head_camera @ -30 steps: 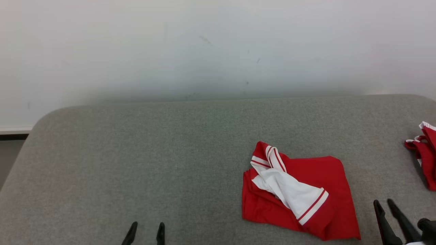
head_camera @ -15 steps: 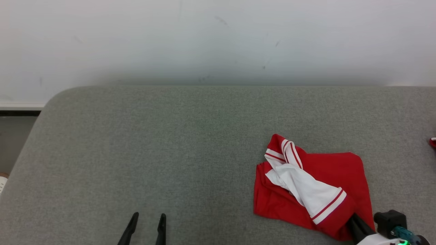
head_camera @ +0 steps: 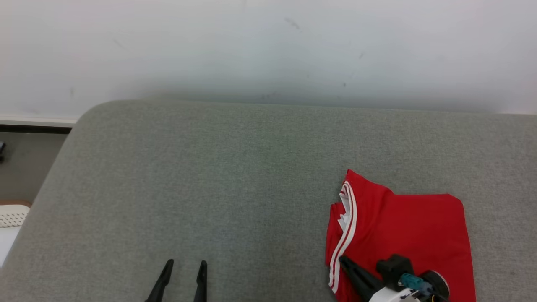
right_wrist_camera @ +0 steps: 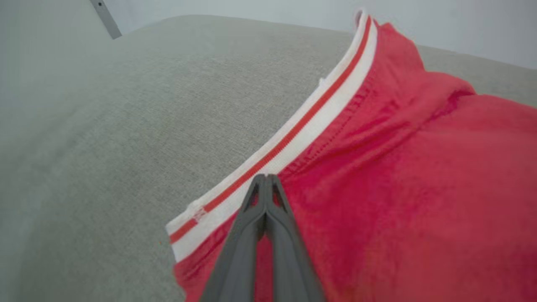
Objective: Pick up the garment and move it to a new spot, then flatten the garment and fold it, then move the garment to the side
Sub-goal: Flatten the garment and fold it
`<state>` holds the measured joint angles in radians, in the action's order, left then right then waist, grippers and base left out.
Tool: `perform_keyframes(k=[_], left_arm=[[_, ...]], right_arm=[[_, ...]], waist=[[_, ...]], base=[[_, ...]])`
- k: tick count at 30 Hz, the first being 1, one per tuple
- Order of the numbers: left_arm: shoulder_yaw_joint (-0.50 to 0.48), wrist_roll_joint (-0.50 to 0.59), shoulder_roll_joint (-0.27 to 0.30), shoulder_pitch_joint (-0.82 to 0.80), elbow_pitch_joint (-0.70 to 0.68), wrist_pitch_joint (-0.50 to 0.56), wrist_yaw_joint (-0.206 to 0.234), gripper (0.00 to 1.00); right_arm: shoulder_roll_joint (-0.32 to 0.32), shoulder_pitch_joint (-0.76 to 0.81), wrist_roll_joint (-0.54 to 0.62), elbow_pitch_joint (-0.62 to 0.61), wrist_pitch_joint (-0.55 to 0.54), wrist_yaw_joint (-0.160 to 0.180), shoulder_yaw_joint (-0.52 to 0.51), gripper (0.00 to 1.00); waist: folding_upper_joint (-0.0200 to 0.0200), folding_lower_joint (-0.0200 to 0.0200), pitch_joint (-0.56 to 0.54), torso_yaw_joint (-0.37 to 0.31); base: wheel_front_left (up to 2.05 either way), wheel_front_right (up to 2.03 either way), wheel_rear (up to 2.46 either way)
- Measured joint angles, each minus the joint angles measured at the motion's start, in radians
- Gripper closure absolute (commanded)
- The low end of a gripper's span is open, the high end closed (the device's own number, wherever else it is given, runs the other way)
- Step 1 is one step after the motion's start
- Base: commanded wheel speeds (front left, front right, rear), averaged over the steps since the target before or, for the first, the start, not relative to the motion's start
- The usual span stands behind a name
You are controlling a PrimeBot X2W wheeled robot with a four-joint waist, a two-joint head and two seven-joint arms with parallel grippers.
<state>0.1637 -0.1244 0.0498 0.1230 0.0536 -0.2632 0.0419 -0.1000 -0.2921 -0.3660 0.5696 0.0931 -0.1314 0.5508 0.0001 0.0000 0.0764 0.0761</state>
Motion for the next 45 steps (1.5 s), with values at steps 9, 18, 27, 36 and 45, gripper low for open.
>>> perform_keyframes(k=[9, 18, 27, 36, 45], left_arm=[[0.004, -0.02, 0.0, 0.014, 0.001, 0.0, 0.021, 0.0], [-0.04, -0.009, 0.0, 0.027, -0.014, 0.0, 0.02, 0.0], [-0.085, 0.008, 0.002, 0.041, -0.017, 0.0, -0.002, 0.0], [-0.095, 0.016, 0.001, 0.067, 0.004, 0.0, -0.028, 0.0], [-0.1, 0.008, 0.0, 0.087, 0.021, 0.0, -0.019, 0.0]], right_arm=[[0.012, -0.034, -0.013, 0.078, 0.014, 0.0, 0.098, 1.0], [-0.035, -0.005, -0.003, -0.001, 0.1, 0.0, 0.021, 0.55], [-0.119, 0.14, 0.034, -0.179, 0.155, 0.0, -0.238, 0.0], [-0.153, 0.293, 0.066, -0.272, 0.168, 0.0, -0.432, 0.0], [-0.131, 0.371, 0.054, -0.293, 0.168, 0.0, -0.471, 0.0]], waist=[[0.0, 0.0, -0.032, 0.007], [0.0, 0.0, -0.074, -0.04], [0.0, 0.0, -0.111, -0.105], [0.0, 0.0, -0.146, -0.136], [0.0, -0.0001, -0.156, -0.136]], base=[[0.0, 0.0, 0.0], [0.0, 0.0, 0.0], [0.0, 0.0, 0.0], [0.0, 0.0, 0.0], [0.0, 0.0, 0.0]])
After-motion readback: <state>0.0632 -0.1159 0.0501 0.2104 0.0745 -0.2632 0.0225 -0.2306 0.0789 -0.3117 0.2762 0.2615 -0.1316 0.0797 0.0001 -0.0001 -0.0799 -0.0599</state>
